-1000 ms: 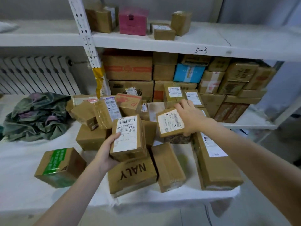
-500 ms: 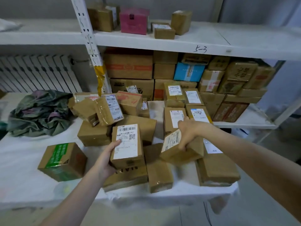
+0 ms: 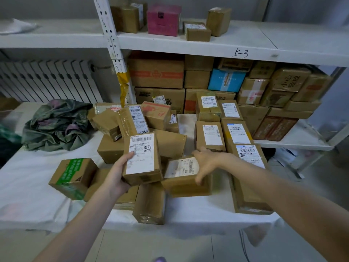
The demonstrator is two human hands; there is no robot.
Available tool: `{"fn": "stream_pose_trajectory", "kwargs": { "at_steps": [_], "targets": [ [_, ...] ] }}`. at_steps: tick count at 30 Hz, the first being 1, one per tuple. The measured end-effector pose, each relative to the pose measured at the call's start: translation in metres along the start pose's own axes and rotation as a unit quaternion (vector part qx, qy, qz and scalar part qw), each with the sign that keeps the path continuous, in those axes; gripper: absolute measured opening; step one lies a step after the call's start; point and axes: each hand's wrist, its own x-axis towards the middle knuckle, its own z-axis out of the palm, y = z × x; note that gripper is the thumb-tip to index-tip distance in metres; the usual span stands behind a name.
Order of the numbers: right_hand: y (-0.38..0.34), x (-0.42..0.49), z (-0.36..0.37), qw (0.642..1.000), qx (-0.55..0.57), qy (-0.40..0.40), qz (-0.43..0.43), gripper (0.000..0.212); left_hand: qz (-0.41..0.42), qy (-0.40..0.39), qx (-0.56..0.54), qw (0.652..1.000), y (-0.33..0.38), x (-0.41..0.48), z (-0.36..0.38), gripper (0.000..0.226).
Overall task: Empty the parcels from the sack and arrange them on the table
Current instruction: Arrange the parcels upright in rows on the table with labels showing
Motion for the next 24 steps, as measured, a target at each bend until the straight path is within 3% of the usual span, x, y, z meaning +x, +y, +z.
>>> {"fn": "stream_pose_trajectory", "kwargs": {
  "at_steps": [4,8,12,14,18,20,24],
  "targets": [
    [0.024,0.000,-0.011,0.983,-0.184,-0.016,-0.005,0.106,-0.019,-0.014,0.013,1.000,-0.008,-0.002,0.015,0.025],
    [0.029,0.006,-0.009,0.913,-0.402,-0.001,-0.074,0.109,-0.041,-0.033,0.036,0.998,-0.022,0.000,0.030,0.035],
    [0.038,0.022,-0.007,0.866,-0.484,0.032,-0.124,0.084,-0.076,-0.062,0.070,0.993,-0.041,0.000,0.043,0.032],
    [0.048,0.029,-0.010,0.867,-0.473,0.082,-0.136,0.074,-0.091,-0.070,0.094,0.989,-0.048,-0.002,0.050,0.024],
    [0.056,0.032,0.000,0.925,-0.345,0.150,-0.054,0.093,-0.126,-0.078,0.143,0.979,-0.068,-0.001,0.058,0.019],
    [0.055,0.032,0.008,0.947,-0.283,0.152,-0.022,0.096,-0.155,-0.079,0.178,0.969,-0.082,0.000,0.059,0.023],
    [0.067,0.029,0.012,0.979,-0.135,0.144,-0.057,0.086,-0.195,-0.087,0.235,0.948,-0.105,0.003,0.056,0.021]
  ]
}}
